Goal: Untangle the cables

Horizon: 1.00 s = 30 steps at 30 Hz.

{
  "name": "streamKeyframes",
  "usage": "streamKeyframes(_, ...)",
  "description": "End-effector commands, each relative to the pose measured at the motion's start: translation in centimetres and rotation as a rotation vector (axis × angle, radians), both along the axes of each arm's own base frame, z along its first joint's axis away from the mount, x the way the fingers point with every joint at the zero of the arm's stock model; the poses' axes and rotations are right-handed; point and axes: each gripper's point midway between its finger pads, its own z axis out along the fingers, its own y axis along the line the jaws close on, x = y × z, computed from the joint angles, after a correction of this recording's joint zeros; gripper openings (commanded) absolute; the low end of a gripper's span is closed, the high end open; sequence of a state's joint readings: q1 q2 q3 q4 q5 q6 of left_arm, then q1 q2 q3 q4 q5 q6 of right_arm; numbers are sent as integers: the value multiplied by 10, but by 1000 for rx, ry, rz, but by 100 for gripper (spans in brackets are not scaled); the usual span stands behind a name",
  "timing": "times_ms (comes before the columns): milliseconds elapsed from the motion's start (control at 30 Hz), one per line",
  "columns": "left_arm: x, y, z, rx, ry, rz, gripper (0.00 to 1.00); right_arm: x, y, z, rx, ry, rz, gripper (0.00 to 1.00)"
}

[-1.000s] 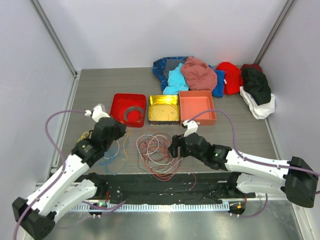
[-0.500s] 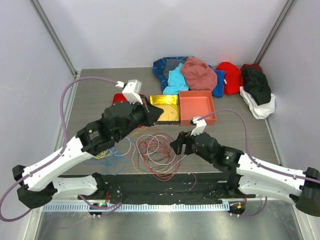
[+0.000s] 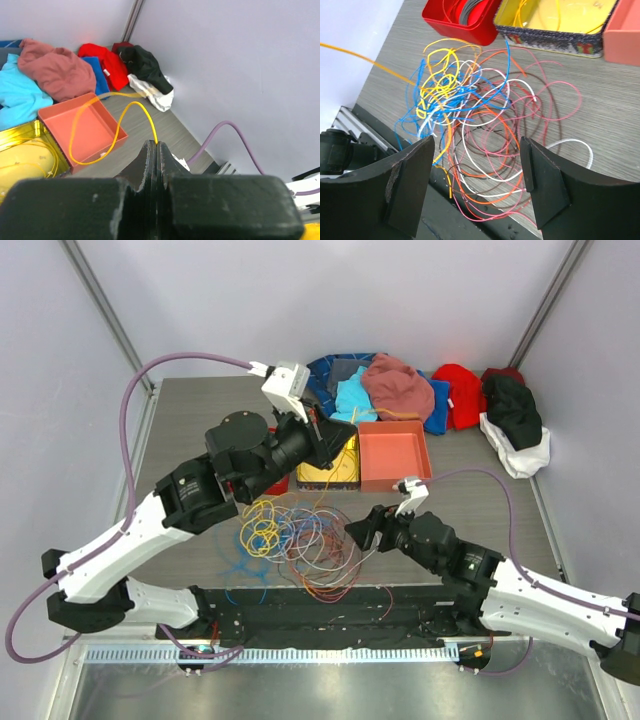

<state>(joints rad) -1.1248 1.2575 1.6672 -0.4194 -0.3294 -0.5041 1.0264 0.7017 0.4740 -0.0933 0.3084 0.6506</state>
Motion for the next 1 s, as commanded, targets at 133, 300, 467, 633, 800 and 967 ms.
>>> streamKeyframes(133,11,7,-10,43,-42,68,0,-5,36,49,211,-111,126,78)
streamKeyframes(300,13,7,-22,53,-24,83,0,4,48,55,187,-144,132,78)
streamKeyframes(467,12,6,-25,58,-17,77,0,15,67,60,187,-166,140,78)
streamKeyframes(633,12,6,-29,63,-9,76,0,29,68,65,203,-198,80,74)
streamKeyframes(800,11,8,-31,57,-2,77,0,34,80,62,187,-202,92,69)
streamKeyframes(967,9,8,-35,46,10,68,0,42,90,64,190,-222,89,56)
